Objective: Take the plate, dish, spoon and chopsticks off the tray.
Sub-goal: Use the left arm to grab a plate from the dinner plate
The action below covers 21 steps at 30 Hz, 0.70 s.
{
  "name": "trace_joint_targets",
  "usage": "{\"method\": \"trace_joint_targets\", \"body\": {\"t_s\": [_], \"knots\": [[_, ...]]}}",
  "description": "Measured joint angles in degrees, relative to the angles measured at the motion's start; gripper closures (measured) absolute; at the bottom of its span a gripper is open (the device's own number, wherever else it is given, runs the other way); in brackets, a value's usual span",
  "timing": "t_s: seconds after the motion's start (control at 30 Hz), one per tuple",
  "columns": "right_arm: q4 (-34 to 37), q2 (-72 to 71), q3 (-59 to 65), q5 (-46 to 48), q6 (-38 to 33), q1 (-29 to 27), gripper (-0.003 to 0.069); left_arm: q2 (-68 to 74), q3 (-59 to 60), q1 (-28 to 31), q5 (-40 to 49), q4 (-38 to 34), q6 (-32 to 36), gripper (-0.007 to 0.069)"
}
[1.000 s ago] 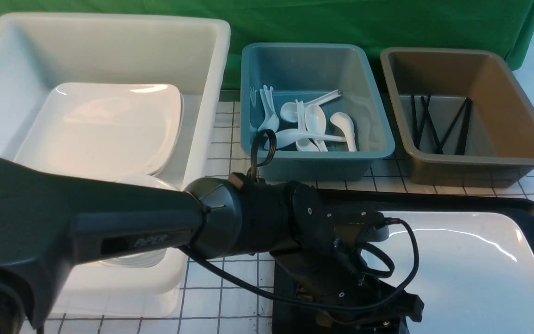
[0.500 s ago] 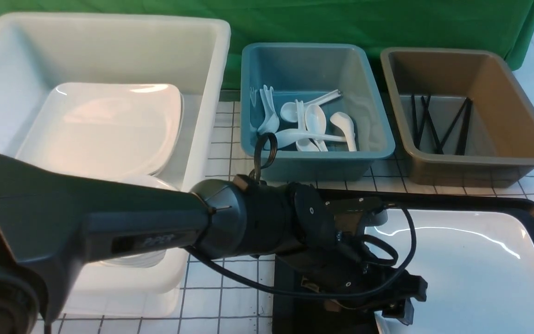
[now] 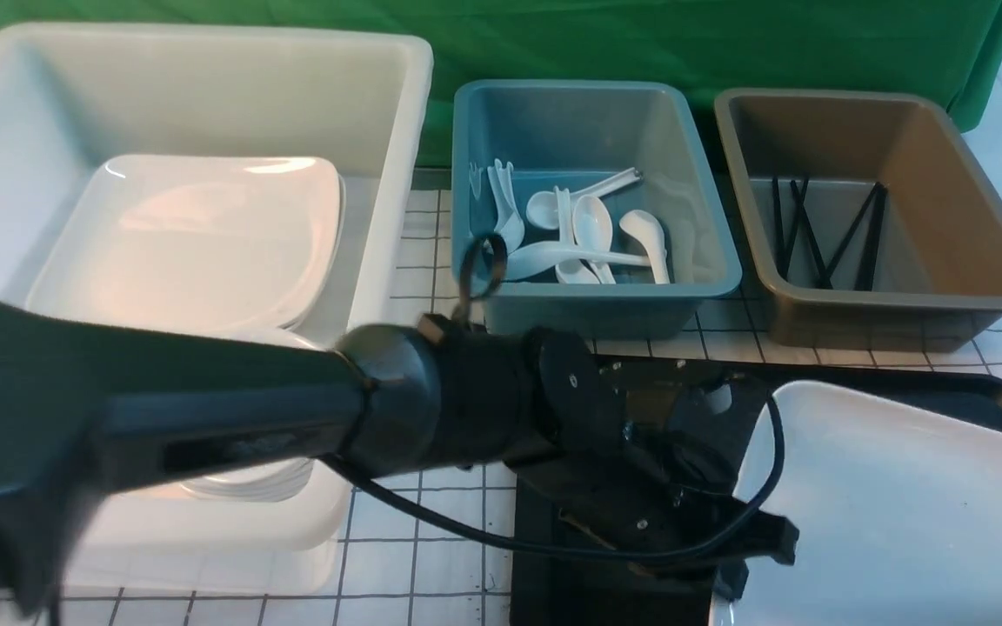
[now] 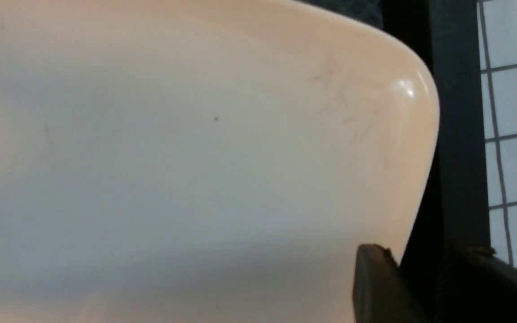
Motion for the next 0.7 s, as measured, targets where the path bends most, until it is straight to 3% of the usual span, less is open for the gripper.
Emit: {"method": "trace_joint_targets", "body": {"t_s": [0.7], "knots": [[0.04, 0.0, 0.0, 0.0, -0.29, 0.0, 0.0401, -26.46, 0.54, 9.45, 7.1, 5.26, 1.15, 0.0601]]}}
